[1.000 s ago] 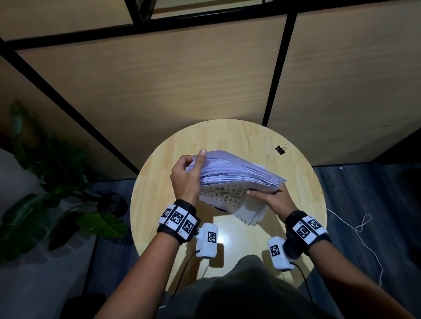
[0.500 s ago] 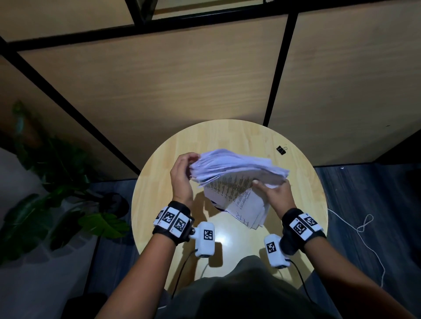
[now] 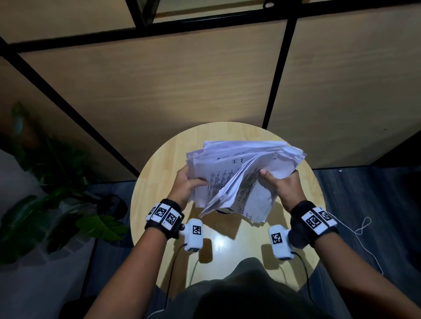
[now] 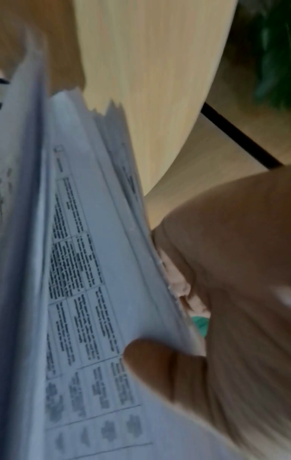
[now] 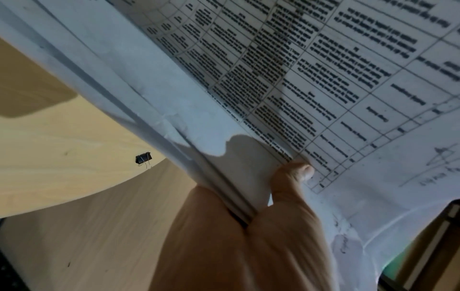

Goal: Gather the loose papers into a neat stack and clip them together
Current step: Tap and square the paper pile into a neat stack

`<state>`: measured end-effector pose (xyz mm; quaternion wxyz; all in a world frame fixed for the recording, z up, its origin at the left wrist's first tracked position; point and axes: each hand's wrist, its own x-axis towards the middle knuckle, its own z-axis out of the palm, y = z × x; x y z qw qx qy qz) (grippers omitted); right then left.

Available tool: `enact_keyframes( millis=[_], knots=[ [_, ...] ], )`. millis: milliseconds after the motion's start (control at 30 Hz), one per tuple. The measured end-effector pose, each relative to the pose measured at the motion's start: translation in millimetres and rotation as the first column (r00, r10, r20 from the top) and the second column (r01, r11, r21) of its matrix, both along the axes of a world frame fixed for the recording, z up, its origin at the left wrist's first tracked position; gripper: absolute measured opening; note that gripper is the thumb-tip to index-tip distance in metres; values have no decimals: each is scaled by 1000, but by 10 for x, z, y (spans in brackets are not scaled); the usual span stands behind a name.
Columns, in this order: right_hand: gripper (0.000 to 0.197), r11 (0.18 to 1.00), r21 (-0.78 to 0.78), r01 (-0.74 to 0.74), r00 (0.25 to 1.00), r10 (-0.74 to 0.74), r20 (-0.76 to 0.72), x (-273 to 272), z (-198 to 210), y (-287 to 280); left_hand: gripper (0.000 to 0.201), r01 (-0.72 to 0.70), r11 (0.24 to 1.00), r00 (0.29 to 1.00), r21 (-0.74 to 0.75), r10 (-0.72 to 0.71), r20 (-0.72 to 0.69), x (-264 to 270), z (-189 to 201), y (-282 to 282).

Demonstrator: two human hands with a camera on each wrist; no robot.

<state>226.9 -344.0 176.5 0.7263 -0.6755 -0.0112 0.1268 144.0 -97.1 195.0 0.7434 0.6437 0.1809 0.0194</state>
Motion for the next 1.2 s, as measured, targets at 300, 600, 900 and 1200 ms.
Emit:
enact_keyframes(
  millis=[300, 600, 900, 1200],
  knots=[
    [17, 999, -36, 33, 999, -33, 6, -8, 43, 17, 76, 334, 893, 942, 302, -305, -143, -265, -180, -33],
    [34, 996, 33, -81, 996, 80, 46, -29, 211, 67, 43, -249, 958, 967, 145, 238, 91, -149, -3, -146],
    [47, 957, -138, -253, 967, 250, -44, -111, -19, 26, 32, -110, 914, 987, 391, 148, -68, -219, -347, -122],
    [64, 986, -46, -158, 983, 153, -98, -50, 14, 161, 45, -174, 979, 985, 106, 172, 21, -152, -219, -212]
  ],
)
